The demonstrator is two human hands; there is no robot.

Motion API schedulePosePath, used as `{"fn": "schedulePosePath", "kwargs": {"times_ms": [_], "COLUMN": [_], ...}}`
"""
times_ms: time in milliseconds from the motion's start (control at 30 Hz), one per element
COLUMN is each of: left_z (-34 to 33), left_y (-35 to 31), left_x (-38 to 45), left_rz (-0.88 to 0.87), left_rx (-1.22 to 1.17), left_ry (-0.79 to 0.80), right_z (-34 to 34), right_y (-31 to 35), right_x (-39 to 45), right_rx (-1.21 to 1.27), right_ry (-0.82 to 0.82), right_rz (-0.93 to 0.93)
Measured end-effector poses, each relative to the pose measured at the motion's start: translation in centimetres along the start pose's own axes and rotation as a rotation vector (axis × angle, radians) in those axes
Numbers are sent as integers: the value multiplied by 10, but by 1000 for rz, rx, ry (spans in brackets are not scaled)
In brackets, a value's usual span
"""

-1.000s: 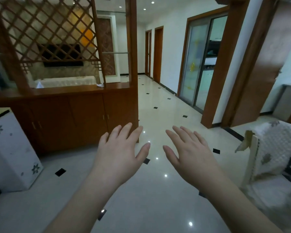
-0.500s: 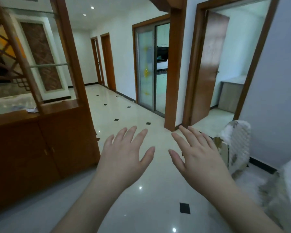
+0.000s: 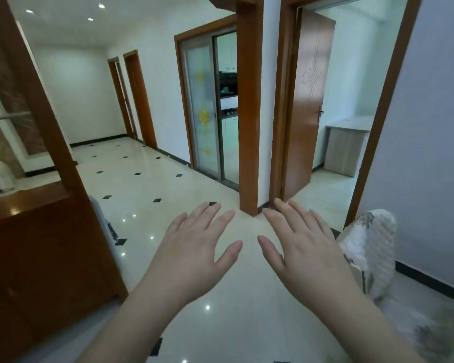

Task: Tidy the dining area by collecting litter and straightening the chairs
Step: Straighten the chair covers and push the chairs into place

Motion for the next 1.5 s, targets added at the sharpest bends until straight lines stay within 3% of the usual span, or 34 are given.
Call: {"fn": "schedulePosePath", "kwargs": {"times_ms": [367,567,900,1500], "left_z": [-47,-85,-195,-283], "left_y": [98,124,30,-156], "left_x": [193,305,478,736], "left_rz": [6,-102,-365,-661], "left_rx": [-66,-82,-154,-165], "left_ry": [15,-42,-4,-25], "right_z": [-114,-152,-196,-224], "right_y": [-20,-56,-215,-493], "right_x": [187,268,351,456], "right_rx": [-42,-88,-121,-242], "right_ry": [-4,12,-27,-25], "right_rz": [-67,-172,-352,-611]}}
Point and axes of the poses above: each hand's wrist, its own x-axis towards the middle knuckle, its own z-axis out of the back of the hand, y = z × x, the point moved 7 cm from there along x, towards the middle knuckle, and after that the axes turned 2 degrees about -y, right-handed, at the moved point
